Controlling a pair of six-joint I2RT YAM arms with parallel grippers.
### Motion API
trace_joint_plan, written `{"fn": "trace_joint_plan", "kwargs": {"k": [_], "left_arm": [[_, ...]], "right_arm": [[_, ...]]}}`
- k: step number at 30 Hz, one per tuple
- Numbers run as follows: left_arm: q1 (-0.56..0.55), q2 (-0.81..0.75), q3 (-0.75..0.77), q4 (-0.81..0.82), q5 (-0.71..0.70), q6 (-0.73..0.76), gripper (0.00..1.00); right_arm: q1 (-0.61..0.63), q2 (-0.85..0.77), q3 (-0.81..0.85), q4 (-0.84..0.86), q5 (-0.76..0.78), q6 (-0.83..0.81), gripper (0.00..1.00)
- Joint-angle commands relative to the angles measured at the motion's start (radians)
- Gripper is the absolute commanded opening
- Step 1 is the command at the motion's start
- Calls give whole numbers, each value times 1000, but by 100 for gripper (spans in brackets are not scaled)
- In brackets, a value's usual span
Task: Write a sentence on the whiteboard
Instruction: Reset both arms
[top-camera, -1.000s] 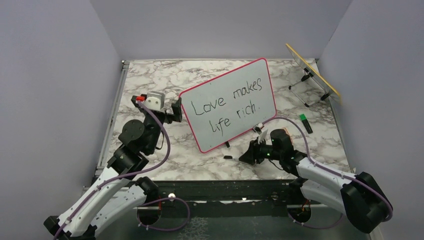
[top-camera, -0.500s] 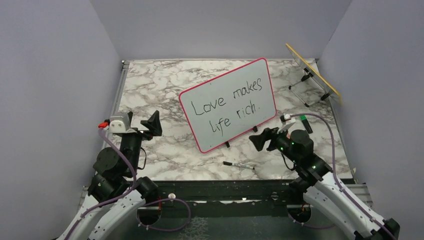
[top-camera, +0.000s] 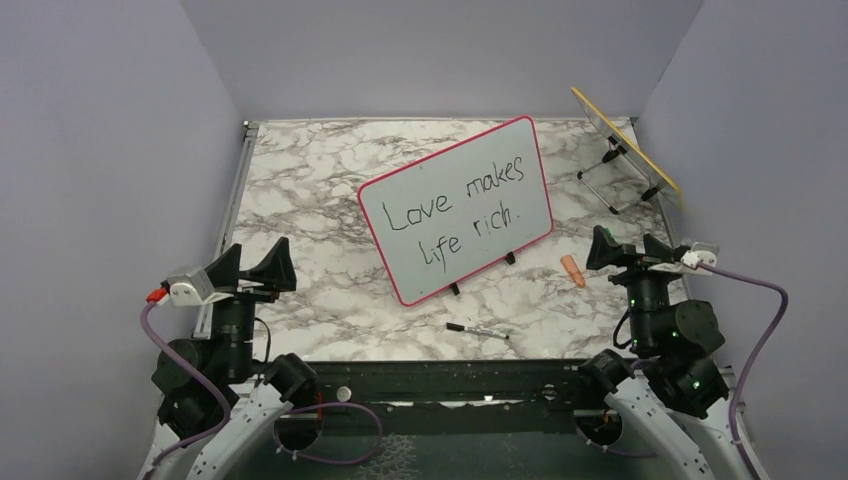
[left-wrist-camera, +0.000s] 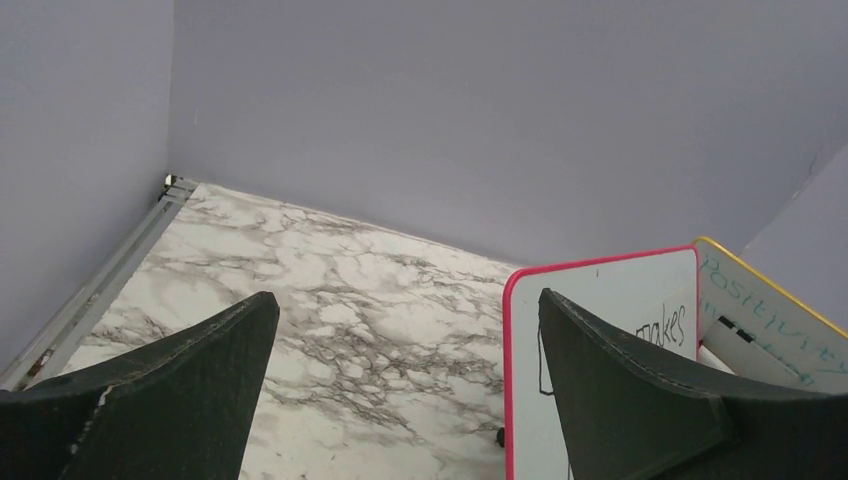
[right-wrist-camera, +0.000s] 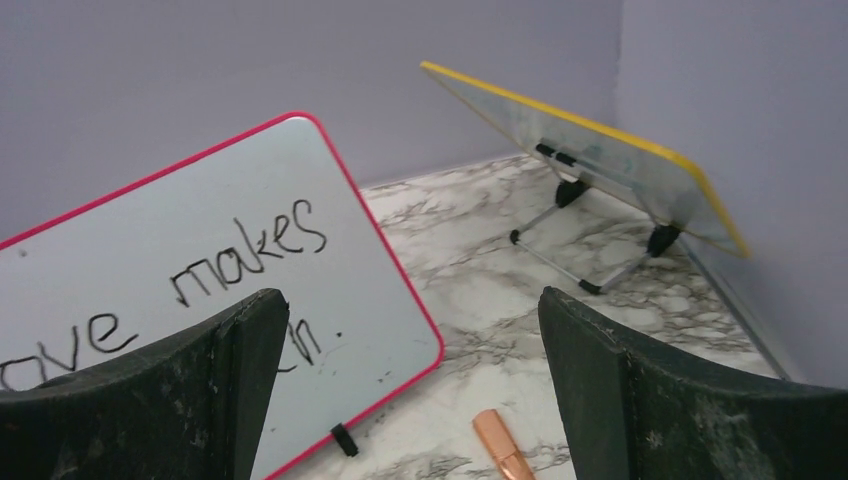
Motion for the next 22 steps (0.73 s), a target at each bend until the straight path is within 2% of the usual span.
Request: {"fn": "trace_joint_plan", "kwargs": {"k": [1,6,22], "left_arm": [[7,-7,-20,-37,-11,5,99],[17,-12,-29,-44,-4,25,99],[103,-12,-45,-21,61,29,99]], "right_arm": [[-1,-81,-62,92,148,-144,100],[1,-100,-94,87,206,-126,100],[0,-97,-127,105,255,-162,100]]}}
